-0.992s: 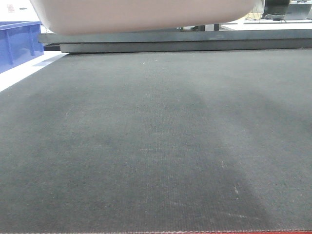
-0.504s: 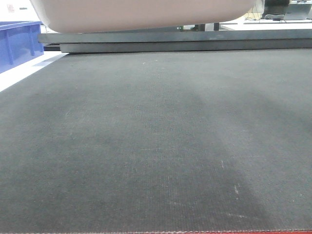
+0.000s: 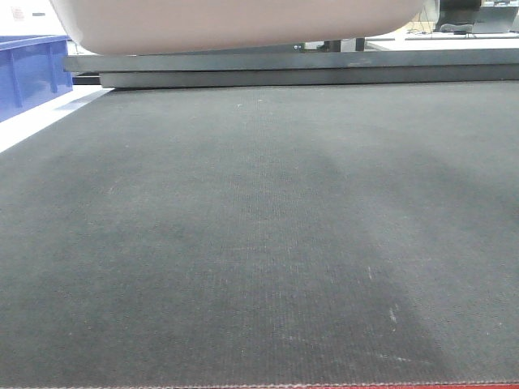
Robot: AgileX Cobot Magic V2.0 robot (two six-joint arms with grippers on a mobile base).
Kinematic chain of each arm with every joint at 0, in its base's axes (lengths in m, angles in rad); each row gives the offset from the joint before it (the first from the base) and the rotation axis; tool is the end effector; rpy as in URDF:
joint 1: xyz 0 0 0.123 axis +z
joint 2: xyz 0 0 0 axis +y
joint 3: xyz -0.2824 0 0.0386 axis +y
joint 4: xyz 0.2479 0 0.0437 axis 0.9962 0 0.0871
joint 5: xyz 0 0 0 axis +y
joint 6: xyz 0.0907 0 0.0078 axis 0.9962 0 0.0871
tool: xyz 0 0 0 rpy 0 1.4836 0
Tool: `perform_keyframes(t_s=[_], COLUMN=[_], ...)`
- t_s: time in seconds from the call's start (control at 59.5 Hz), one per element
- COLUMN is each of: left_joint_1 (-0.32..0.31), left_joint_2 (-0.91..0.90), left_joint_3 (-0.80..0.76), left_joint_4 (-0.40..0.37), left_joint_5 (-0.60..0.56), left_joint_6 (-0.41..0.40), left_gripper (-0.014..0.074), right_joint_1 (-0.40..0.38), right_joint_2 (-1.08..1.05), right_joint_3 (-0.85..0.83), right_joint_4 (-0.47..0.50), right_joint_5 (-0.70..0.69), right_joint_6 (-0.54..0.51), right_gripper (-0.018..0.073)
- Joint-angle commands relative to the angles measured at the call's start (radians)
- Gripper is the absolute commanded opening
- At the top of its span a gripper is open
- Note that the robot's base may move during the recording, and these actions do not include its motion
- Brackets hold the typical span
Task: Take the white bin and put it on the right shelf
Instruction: 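Hold the bin raised with both grippers while the base turns away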
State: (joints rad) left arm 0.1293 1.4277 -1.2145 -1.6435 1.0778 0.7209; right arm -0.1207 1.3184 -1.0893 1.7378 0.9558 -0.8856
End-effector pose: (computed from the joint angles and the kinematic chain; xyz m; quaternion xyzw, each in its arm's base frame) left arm 0.3007 -0.0416 0.3987 -0.0182 0.7055 -0.5842 0.4009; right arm 0.2787 0.0401 0.3972 0.0275 0.6876 0.5487 0.4747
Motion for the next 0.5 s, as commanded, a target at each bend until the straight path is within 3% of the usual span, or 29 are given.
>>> perform_keyframes(t_s=[0.0,0.488], left_joint_1=[-0.047,-0.047], left_joint_2=[-0.042,-0.042], left_joint_3=[-0.036,-0.036], left_joint_4=[-0.065,-0.065], left_joint_5=[0.249,0.247], left_joint_6=[0.014,0.014], left_gripper=[-0.0116,-0.0116], right_joint_1=[0.035,0.035], right_joint_2=[-0.046,-0.046], right_joint_3=[-0.044,-0.044], right_joint_4=[0.153,0.153], right_joint_5=[0.249,0.118], right_joint_6=[0.001,0.001], right_gripper=[0.0057,0.0057])
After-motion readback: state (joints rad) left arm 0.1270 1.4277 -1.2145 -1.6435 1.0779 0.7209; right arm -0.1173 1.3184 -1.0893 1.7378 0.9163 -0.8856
